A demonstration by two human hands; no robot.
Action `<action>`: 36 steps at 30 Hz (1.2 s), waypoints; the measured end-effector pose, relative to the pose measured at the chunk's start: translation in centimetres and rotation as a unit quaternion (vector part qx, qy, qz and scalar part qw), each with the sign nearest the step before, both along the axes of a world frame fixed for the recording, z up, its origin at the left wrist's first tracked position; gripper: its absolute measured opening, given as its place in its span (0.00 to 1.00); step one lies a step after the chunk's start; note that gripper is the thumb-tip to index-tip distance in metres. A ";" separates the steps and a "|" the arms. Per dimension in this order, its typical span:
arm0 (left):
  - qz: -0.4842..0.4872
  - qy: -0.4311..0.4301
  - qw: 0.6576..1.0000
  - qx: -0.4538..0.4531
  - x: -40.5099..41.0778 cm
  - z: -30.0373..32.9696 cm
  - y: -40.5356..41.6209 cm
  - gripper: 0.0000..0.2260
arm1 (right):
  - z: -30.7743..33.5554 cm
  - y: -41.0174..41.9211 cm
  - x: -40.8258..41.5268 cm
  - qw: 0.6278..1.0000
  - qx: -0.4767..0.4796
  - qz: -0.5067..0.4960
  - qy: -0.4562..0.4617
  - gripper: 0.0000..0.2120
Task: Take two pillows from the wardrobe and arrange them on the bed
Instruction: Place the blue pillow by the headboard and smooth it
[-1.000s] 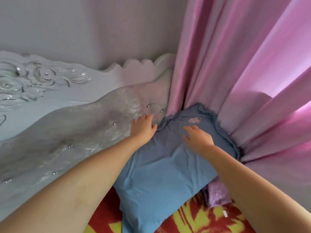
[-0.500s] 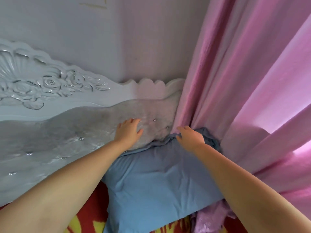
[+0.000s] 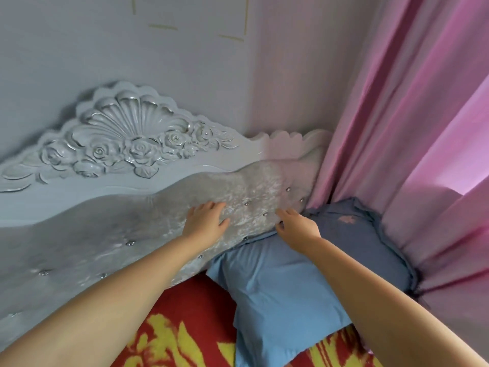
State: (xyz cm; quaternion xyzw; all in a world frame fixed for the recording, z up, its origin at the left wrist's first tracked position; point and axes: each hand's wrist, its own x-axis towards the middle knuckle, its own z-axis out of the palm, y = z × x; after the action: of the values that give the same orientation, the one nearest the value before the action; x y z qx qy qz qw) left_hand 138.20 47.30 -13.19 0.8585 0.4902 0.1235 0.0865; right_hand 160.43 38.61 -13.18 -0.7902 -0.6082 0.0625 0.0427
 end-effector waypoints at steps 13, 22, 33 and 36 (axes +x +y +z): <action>-0.151 0.020 0.988 -0.037 8.9 1.1 -7.0 0.18 | 0.9 -12.2 2.7 0.990 0.018 -0.140 0.011 0.21; -0.121 0.013 0.991 -0.056 16.7 0.4 -21.3 0.18 | 2.7 -26.7 9.4 0.992 -0.014 -0.114 -0.044 0.23; -0.029 0.018 0.999 -0.016 6.3 1.5 -19.6 0.15 | 3.1 -20.1 1.8 0.998 -0.048 0.011 -0.036 0.19; -0.004 0.022 1.000 -0.020 -0.1 0.2 -17.2 0.16 | 1.7 -17.3 -4.2 0.998 -0.043 0.041 -0.032 0.19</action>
State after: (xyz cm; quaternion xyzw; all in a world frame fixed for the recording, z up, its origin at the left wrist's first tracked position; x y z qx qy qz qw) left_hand 138.14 30.11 -12.96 0.8608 0.4913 0.0945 0.0937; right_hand 156.21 21.28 -11.45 -0.7671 -0.6380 0.0651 -0.0129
